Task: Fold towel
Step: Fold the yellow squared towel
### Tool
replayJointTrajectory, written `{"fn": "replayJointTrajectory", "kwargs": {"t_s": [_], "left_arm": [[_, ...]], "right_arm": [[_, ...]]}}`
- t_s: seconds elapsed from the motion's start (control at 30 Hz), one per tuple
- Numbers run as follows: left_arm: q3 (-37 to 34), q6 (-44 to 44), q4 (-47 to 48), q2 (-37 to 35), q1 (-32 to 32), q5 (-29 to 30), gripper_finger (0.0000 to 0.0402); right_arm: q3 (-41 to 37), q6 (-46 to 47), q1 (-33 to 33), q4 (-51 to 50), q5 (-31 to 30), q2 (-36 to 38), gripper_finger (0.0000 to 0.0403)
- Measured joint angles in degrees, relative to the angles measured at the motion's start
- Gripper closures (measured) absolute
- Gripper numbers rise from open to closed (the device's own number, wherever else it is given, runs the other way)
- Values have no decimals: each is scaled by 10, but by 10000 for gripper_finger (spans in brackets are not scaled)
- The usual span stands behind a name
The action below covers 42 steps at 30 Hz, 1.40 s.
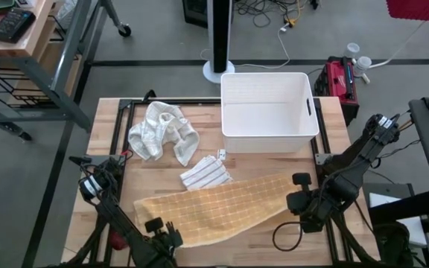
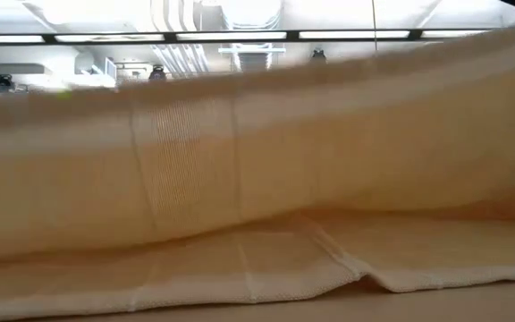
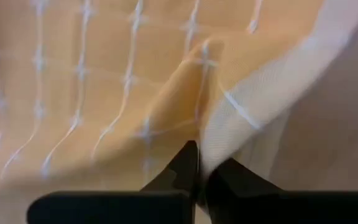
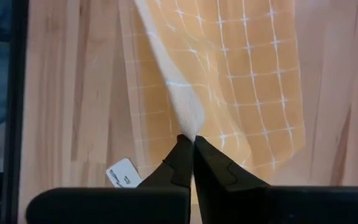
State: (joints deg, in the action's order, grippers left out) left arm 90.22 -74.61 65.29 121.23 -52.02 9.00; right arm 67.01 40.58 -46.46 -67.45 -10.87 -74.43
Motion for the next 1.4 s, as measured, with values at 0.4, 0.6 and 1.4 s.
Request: {"fn": "replayJointTrajectory", "kwargs": {"t_s": [0.4, 0.6, 1.4], "left_arm": [[121, -25, 249, -4, -8, -18, 401], [91, -6, 248, -38, 4, 0, 401], [-58, -145, 245, -253, 31, 10, 401]], "right_arm": [[20, 6, 0, -112, -46, 1, 403], [20, -5, 14, -166, -116, 2, 403], [20, -181, 55, -222, -311, 73, 403]]}}
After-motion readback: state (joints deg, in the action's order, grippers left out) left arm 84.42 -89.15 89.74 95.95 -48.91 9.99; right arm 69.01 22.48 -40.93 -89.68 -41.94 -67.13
